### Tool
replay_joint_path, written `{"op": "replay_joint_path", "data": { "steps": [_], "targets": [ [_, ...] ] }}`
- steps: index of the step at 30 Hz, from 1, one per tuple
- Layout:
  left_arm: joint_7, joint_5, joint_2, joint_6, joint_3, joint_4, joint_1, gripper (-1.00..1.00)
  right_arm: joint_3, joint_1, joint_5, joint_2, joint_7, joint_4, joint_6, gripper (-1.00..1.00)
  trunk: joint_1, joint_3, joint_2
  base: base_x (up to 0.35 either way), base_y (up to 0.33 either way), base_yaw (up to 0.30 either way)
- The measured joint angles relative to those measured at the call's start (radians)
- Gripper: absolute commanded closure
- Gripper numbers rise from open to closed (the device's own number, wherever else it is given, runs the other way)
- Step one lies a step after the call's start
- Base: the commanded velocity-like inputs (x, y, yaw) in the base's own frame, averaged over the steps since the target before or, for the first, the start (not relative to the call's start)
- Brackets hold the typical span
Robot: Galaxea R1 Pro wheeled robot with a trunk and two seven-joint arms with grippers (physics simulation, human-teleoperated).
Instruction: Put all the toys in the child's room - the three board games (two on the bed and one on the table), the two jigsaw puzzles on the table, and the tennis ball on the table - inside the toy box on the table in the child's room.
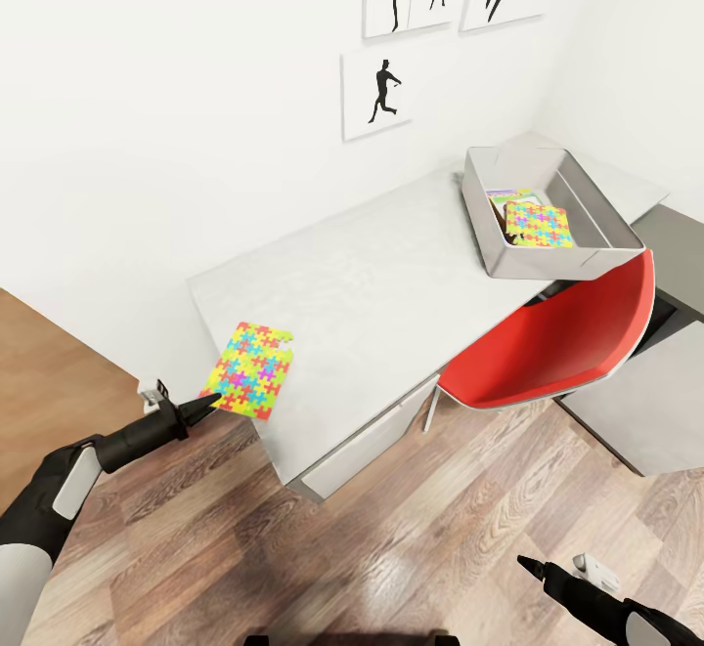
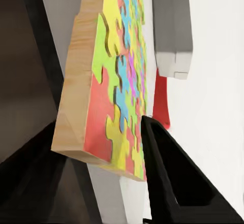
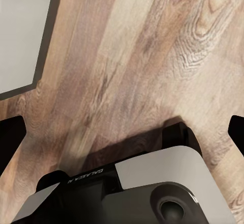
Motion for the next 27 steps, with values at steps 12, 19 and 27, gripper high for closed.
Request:
{"op": "replay_joint_path", "data": {
  "steps": [12,19,27],
  "targets": [
    [-0.002,-0.001,0.001,-0.005,0.001,0.0,0.0,1.0,0.0,0.0,0.0,0.0,0.0,0.0,0.0,-1.0,0.0,0.0,0.0,0.0,0.0,0.0],
    [-0.002,-0.001,0.001,-0.007,0.0,0.0,0.0,1.0,0.0,0.0,0.0,0.0,0.0,0.0,0.0,-1.0,0.0,0.0,0.0,0.0,0.0,0.0],
    [-0.028,-0.01,0.001,-0.012,-0.001,0.001,0.0,1.0,0.0,0.0,0.0,0.0,0.0,0.0,0.0,-1.0,-0.031,0.025,0.056,0.0,0.0,0.0]
  ]
}}
